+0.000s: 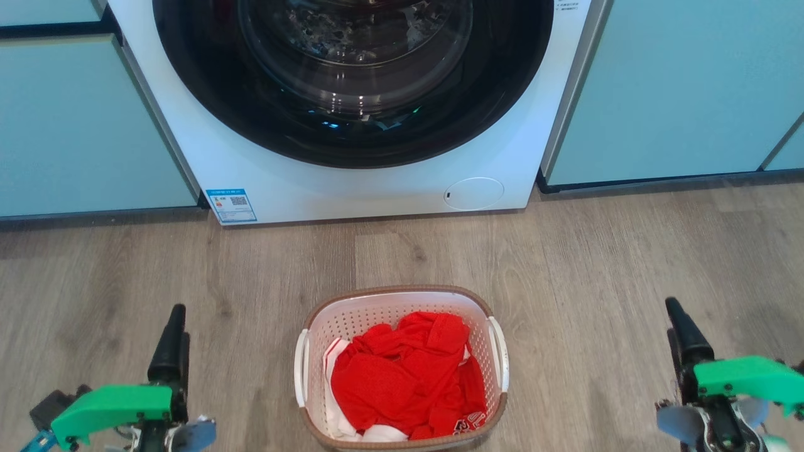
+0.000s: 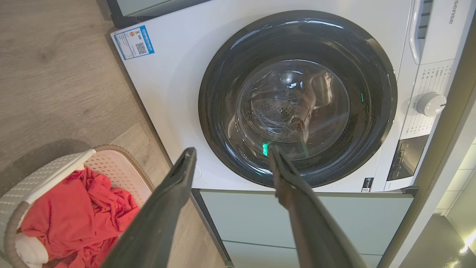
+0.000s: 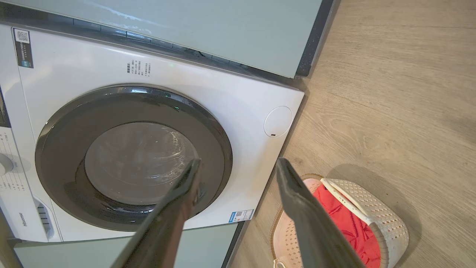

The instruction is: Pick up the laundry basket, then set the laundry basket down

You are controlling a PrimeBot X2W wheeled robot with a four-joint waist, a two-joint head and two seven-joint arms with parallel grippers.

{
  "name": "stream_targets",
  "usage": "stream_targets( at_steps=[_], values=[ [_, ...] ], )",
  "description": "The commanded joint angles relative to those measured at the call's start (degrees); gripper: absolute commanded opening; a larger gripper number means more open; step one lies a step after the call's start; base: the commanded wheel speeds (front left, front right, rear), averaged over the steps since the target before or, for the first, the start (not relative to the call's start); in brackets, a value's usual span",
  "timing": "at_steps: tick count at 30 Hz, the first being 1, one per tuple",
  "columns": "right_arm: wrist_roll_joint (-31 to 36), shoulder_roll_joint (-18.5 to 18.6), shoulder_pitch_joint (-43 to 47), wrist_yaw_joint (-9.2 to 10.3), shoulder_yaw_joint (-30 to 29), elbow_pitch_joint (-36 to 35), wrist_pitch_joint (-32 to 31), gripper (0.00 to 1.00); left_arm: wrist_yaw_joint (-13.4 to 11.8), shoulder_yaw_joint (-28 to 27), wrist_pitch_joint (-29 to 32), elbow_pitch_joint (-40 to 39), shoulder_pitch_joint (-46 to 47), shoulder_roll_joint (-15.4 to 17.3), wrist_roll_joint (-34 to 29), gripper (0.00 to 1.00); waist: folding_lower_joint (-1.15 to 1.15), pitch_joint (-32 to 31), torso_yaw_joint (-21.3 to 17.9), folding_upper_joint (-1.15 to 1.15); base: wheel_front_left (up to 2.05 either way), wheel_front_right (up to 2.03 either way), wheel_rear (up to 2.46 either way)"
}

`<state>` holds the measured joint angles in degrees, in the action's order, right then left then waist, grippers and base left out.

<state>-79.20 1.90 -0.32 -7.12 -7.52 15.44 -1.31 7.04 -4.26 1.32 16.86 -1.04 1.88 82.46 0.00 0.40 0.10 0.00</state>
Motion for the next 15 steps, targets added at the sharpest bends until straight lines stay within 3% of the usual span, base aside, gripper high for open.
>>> stream_targets(
  at_steps=[1,15],
  values=[
    [1.8,0.3,-3.2,-0.10,0.3,-2.6,0.6,1.00,0.1,-0.7,-0.6,-2.6,3.3,0.6,-1.3,1.00,0.00,0.0,0.0,0.00,0.00,0.00,0.00],
    [17.1,0.4,-4.9,-0.14,1.0,-9.4,3.0,1.00,-2.7,-0.4,-3.0,-9.3,4.3,0.7,-13.7,1.00,0.00,0.5,0.5,0.00,0.00,0.00,0.00]
  ],
)
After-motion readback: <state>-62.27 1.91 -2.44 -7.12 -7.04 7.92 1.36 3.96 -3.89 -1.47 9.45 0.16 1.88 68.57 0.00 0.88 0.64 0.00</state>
